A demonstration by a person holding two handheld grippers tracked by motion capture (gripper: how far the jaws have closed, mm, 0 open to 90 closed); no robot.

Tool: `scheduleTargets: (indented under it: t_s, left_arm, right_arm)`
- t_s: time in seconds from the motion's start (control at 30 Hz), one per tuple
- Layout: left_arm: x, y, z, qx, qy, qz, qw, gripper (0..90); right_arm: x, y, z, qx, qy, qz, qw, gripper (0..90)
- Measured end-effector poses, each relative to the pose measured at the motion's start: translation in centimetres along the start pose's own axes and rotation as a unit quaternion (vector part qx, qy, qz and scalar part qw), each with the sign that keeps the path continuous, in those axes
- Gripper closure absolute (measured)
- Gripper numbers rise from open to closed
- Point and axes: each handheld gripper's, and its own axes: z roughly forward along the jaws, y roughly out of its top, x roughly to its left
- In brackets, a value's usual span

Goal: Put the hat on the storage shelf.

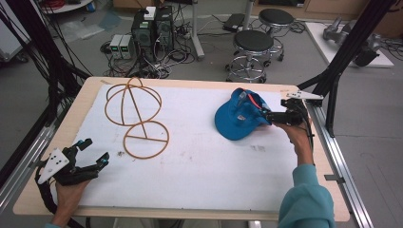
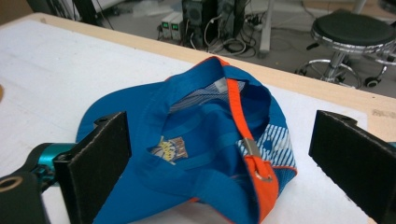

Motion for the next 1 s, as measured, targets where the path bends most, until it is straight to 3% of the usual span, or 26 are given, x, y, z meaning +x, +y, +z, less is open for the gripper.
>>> scheduleTargets:
  t_s: [0.07, 0.23, 0.3, 0.43, 0.53, 0.63, 1.0]
  left_arm:
    - [0.0, 0.0, 0.0, 0.0, 0.0, 0.001, 1.0, 16.2]
    - [-0.1, 0.0, 0.0, 0.0, -0.001, 0.006, 1.0, 16.3]
    - [-0.1, 0.0, 0.0, 0.0, 0.001, 0.004, 1.0, 16.3]
    - [-0.1, 0.0, 0.0, 0.001, 0.0, 0.006, 1.0, 16.4]
    - [-0.1, 0.0, 0.0, 0.002, 0.001, 0.007, 1.0, 16.6]
    - [-0.1, 0.0, 0.0, 0.002, 0.001, 0.007, 1.0, 16.7]
    - [-0.1, 0.0, 0.0, 0.003, 0.002, 0.007, 1.0, 16.8]
  right_arm:
    - [-0.5, 0.6, 0.6, 0.013, -0.002, -0.011, 0.9999, 4.6]
    - [-1.9, 1.1, 2.2, 0.027, -0.005, -0.01, 0.9996, 6.3]
    - [-2.5, 0.8, 2.8, 0.024, -0.004, 0.002, 0.9997, 6.4]
    - [-4.0, -0.4, 4.1, 0.051, -0.011, 0.021, 0.9984, 6.5]
    - [-4.8, -0.9, 4.7, 0.053, -0.018, 0.034, 0.9979, 6.5]
    - [-5.2, -1.3, 5.3, 0.057, -0.021, 0.037, 0.9975, 14.6]
    - [-5.9, -3.1, 8.2, 0.097, -0.026, 0.046, 0.9938, 14.6]
